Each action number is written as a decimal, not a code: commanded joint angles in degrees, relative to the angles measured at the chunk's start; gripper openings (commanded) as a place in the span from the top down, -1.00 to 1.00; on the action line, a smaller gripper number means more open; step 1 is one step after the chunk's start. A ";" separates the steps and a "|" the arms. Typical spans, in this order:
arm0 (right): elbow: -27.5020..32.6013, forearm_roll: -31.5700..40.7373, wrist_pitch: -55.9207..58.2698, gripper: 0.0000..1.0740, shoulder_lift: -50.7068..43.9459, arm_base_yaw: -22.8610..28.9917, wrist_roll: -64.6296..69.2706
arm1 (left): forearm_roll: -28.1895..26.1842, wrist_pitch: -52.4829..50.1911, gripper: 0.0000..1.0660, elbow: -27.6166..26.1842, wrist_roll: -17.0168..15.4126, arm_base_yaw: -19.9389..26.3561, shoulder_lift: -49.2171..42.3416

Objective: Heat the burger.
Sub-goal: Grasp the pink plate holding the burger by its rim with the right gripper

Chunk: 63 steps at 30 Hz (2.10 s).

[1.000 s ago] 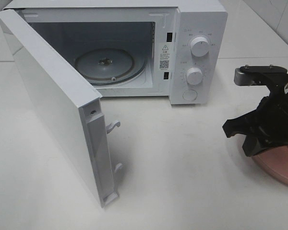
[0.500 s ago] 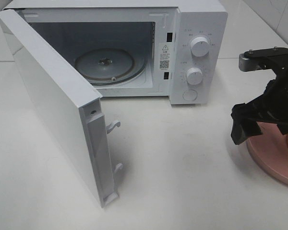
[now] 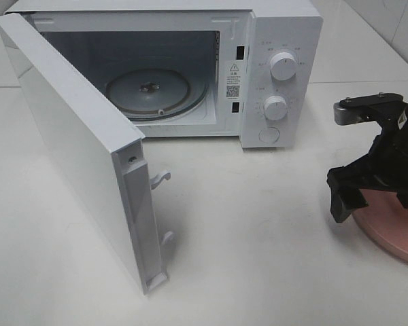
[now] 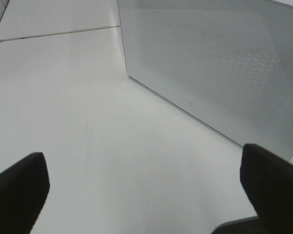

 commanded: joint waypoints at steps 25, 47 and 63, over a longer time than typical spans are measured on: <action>-0.40 -8.08 -9.00 -0.69 11.40 -0.92 4.53 | 0.00 -0.40 -0.88 0.06 0.06 -0.11 -0.06; -0.29 -8.31 -9.11 -0.58 11.97 -0.92 2.29 | 0.00 -0.40 -0.88 0.06 0.06 -0.11 -0.06; -0.29 -8.65 -8.65 0.03 13.41 -0.92 2.86 | 0.00 -0.40 -0.88 0.06 0.06 -0.11 -0.06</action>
